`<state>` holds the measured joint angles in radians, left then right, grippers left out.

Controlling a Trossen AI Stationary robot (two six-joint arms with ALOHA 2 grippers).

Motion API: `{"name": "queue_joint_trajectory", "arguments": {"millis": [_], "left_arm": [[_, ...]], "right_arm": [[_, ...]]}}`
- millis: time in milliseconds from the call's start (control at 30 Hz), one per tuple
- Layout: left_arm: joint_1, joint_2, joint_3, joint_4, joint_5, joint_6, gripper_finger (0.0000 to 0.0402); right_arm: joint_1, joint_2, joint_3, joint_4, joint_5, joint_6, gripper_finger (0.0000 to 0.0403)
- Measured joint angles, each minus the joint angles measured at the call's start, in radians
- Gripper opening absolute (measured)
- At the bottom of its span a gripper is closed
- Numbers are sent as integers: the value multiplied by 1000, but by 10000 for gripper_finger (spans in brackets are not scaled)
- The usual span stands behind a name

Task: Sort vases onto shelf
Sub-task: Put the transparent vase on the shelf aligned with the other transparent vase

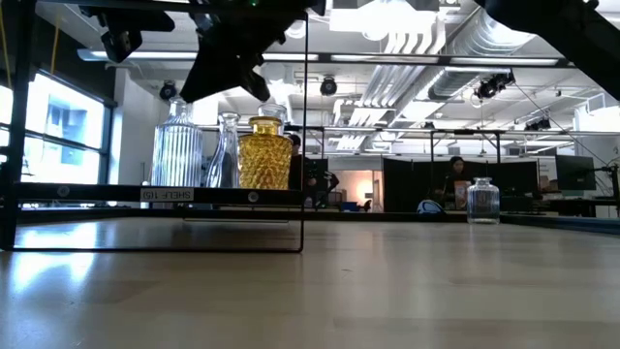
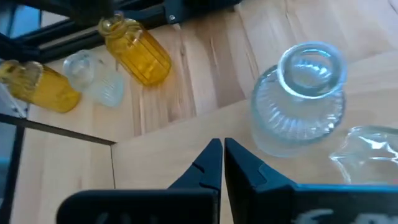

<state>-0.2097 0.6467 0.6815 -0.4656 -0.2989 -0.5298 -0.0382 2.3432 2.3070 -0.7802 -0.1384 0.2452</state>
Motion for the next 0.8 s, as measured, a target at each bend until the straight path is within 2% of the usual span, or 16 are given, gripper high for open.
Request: {"name": "queue_joint_trajectory", "arguments": {"millis": [333, 567, 800], "left_arm": [[0, -2, 0, 37, 1, -19, 0], [0, -44, 0, 132, -1, 63, 0], [0, -107, 0, 119, -41, 71, 0]], "right_arm": [[-28, 0, 0, 55, -175, 0, 0], [-28, 17, 1, 79, -168, -46, 0], [-22, 66, 0, 139, -163, -60, 0]]}}
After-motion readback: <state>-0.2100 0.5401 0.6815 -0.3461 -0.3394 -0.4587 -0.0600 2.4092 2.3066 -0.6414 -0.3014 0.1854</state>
